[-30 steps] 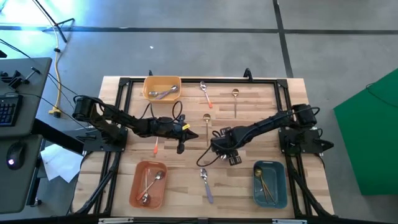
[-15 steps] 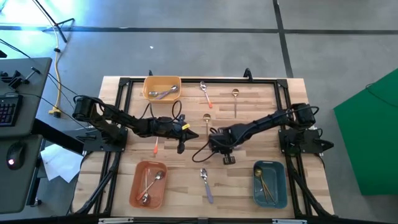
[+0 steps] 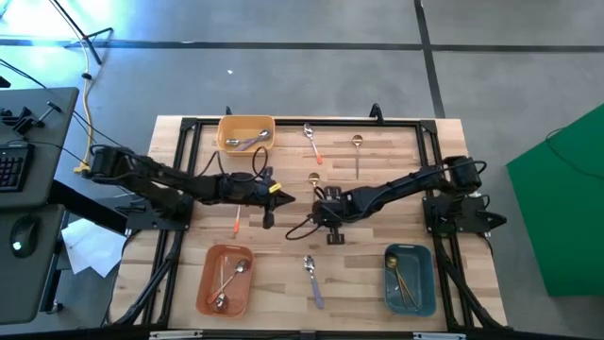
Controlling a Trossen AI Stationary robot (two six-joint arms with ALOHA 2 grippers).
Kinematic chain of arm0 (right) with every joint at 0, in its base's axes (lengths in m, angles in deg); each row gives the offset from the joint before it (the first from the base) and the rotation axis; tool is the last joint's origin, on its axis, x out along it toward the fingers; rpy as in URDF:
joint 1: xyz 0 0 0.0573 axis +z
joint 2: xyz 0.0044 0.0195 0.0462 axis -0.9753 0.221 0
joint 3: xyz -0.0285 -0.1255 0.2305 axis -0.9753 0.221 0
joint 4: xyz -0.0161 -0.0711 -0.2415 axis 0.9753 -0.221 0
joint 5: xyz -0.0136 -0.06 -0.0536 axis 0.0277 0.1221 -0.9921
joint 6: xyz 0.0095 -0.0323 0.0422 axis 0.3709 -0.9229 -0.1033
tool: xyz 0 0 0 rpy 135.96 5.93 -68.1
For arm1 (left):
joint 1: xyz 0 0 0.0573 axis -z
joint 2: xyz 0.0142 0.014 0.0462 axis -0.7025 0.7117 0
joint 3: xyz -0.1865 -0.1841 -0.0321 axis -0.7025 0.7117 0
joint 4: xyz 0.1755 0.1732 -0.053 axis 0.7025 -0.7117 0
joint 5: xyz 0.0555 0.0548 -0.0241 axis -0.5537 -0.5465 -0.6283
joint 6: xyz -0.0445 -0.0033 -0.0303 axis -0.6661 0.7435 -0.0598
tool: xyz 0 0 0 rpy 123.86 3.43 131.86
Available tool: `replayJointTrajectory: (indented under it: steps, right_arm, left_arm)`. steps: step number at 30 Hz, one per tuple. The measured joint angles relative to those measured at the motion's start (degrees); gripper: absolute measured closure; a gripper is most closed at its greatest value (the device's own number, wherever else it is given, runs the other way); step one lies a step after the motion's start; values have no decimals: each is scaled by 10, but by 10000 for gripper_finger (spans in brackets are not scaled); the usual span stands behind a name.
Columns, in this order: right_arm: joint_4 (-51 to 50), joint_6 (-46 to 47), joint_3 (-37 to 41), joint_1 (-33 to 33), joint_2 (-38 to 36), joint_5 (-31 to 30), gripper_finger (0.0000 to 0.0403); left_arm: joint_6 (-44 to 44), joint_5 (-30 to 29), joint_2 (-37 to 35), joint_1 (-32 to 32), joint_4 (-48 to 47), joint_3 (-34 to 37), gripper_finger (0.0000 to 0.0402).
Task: Sort silverware by color (type)
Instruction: Put the purple spoon into the yellow bin
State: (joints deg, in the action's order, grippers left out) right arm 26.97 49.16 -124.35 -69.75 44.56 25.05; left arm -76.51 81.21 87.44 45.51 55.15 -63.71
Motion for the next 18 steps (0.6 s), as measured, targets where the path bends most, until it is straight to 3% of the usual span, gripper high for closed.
replayJointTrajectory:
  steps: [4,8,14,18]
  right_arm:
    - [73,17,57,5,-46,-13,401]
    - [237,43,168,6,-116,-20,402]
    - [508,40,297,0,-193,-58,402]
    - [582,27,319,-5,-232,-77,402]
  left_arm:
    - [14,-18,-56,11,-45,0,401]
    - [32,-50,-100,28,-49,7,401]
    - [43,-63,-108,25,164,95,401]
    - [33,-25,-91,-1,292,131,401]
